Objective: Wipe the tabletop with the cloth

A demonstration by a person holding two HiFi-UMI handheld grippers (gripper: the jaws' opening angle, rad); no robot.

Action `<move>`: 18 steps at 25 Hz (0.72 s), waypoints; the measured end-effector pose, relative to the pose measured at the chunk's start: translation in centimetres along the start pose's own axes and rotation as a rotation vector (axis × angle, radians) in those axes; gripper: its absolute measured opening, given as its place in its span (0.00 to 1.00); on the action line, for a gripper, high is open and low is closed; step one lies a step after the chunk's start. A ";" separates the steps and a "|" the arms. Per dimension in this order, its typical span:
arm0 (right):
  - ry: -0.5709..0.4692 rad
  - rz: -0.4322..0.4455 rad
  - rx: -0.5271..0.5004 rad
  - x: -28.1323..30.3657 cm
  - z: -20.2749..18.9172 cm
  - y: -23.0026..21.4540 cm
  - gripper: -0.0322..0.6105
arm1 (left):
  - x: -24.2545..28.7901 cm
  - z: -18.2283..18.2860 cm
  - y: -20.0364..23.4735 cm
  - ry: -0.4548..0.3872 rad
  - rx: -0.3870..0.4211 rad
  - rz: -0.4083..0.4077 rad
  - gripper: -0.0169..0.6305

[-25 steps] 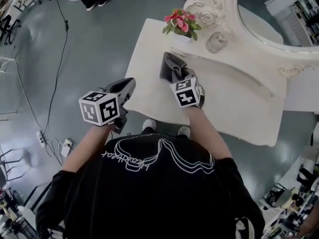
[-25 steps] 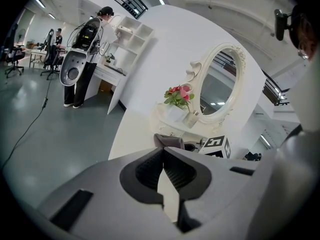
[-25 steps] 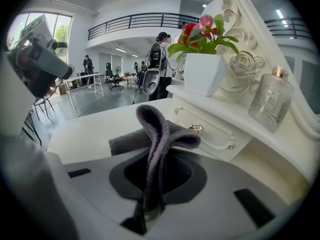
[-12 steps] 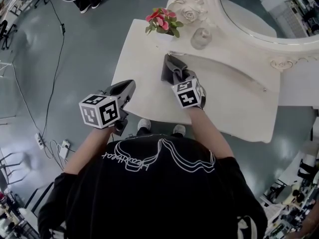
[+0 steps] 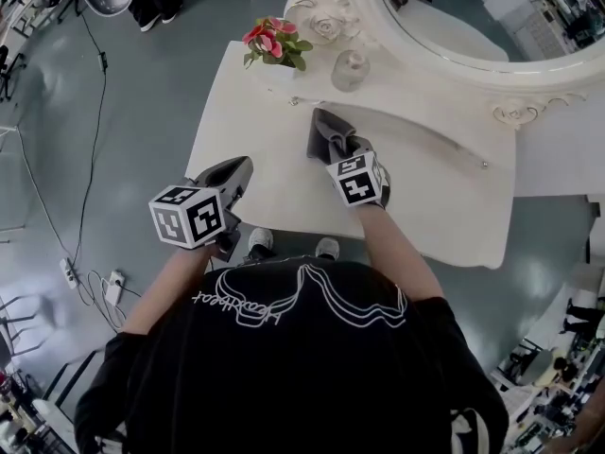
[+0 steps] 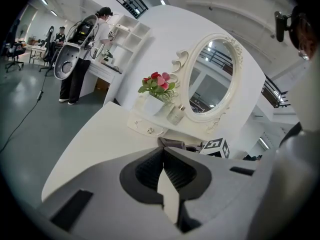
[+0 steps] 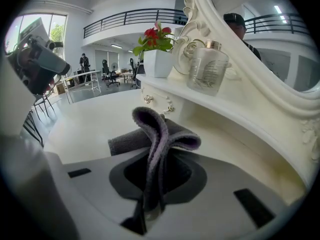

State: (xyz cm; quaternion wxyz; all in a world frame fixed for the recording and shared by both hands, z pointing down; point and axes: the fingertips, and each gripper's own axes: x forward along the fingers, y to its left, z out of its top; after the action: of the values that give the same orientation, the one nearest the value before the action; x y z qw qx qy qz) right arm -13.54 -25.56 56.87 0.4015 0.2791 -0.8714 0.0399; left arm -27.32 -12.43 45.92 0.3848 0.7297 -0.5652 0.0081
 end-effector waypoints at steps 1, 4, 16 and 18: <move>-0.001 -0.001 0.002 -0.2 -0.3 -0.3 0.12 | 0.2 -0.1 -0.4 -0.001 0.004 0.001 0.03; 0.001 -0.005 0.012 -0.8 -1.1 -1.3 0.12 | 0.8 -0.4 -1.5 0.002 0.004 -0.005 0.03; -0.006 -0.023 0.040 -2.3 -3.3 -3.7 0.12 | 1.9 -0.9 -4.1 0.008 0.027 -0.003 0.03; -0.006 -0.025 0.048 -2.6 -3.7 -4.1 0.12 | 2.1 -1.0 -4.6 0.009 0.031 -0.005 0.03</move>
State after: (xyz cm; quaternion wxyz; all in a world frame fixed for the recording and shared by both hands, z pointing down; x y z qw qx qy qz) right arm -7.59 -26.77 56.86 0.3923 0.2996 -0.8679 0.0550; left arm -22.32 -13.25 45.02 0.3759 0.7370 -0.5614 0.0190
